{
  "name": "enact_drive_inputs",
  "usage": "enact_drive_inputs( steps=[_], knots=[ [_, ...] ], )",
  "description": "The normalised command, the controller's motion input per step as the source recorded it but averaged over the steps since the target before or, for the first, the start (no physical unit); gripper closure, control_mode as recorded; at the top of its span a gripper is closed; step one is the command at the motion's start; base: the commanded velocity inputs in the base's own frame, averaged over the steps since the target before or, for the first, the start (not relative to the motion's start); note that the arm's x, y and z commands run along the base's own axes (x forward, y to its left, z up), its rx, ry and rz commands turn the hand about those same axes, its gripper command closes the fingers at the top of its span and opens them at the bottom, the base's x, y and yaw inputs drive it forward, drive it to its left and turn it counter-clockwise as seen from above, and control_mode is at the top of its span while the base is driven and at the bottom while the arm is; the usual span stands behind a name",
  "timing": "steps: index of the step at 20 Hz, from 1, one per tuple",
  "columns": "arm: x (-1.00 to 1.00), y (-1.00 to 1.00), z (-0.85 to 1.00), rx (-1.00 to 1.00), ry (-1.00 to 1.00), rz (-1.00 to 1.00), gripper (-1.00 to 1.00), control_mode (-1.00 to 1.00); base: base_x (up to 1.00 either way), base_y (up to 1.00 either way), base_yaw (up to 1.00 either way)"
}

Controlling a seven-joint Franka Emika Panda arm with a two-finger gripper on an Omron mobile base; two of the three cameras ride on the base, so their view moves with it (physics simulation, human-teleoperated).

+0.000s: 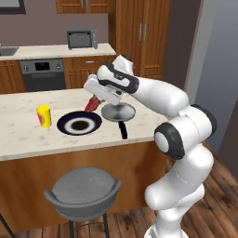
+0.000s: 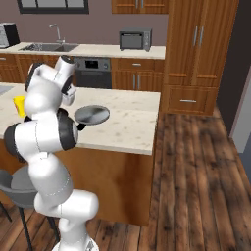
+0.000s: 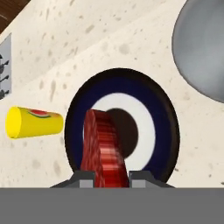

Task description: Pick up the pan with the steak in it and place it on the dining table. Then place the steak on the plate.

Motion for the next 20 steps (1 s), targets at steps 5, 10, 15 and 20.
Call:
enact_drive_inputs(
  steps=[5,10,15,20],
  knots=[
    [0.00,0.10,-0.10,0.00,-0.01,0.02,1.00,-1.00,0.00,0.00,0.00],
    [0.00,0.18,-0.26,0.02,0.00,0.00,1.00,-1.00,0.00,0.00,0.00],
    [0.01,0.33,-0.30,0.05,0.00,0.00,1.00,-1.00,0.00,0.00,0.00],
    [0.07,0.32,-0.31,0.00,0.00,0.00,1.00,-1.00,0.00,0.00,0.00]
  ],
)
